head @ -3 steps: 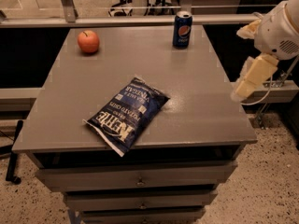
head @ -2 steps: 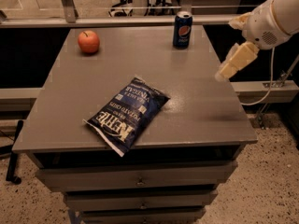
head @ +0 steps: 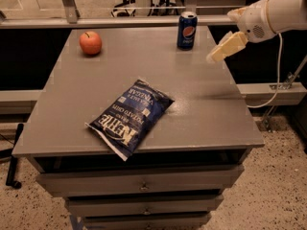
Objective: Pick pepsi can
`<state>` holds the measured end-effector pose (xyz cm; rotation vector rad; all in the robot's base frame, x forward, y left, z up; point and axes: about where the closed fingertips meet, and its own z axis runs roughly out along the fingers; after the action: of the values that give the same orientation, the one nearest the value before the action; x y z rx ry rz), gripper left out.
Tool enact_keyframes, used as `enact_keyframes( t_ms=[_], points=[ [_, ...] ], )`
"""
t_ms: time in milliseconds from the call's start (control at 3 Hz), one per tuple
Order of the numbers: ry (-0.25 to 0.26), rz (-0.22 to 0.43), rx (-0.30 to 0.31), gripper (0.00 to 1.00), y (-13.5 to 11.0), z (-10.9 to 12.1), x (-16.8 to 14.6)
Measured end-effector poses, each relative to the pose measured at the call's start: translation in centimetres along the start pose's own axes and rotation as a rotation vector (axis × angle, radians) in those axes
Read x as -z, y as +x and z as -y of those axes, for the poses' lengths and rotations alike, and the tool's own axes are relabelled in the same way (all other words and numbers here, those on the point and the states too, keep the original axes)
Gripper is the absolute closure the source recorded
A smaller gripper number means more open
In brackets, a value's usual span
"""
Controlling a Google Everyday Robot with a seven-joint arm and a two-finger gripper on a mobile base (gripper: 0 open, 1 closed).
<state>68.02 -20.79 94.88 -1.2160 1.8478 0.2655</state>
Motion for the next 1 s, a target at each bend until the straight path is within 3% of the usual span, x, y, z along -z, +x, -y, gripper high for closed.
enact_keyframes(
  t_ms=[667, 1000],
  points=[
    [-0.022, 0.026, 0.008, 0.0, 0.0, -0.1, -1.2],
    [0.013, 0.154, -0.117, 0.0, 0.9, 2.6, -5.4]
  ],
)
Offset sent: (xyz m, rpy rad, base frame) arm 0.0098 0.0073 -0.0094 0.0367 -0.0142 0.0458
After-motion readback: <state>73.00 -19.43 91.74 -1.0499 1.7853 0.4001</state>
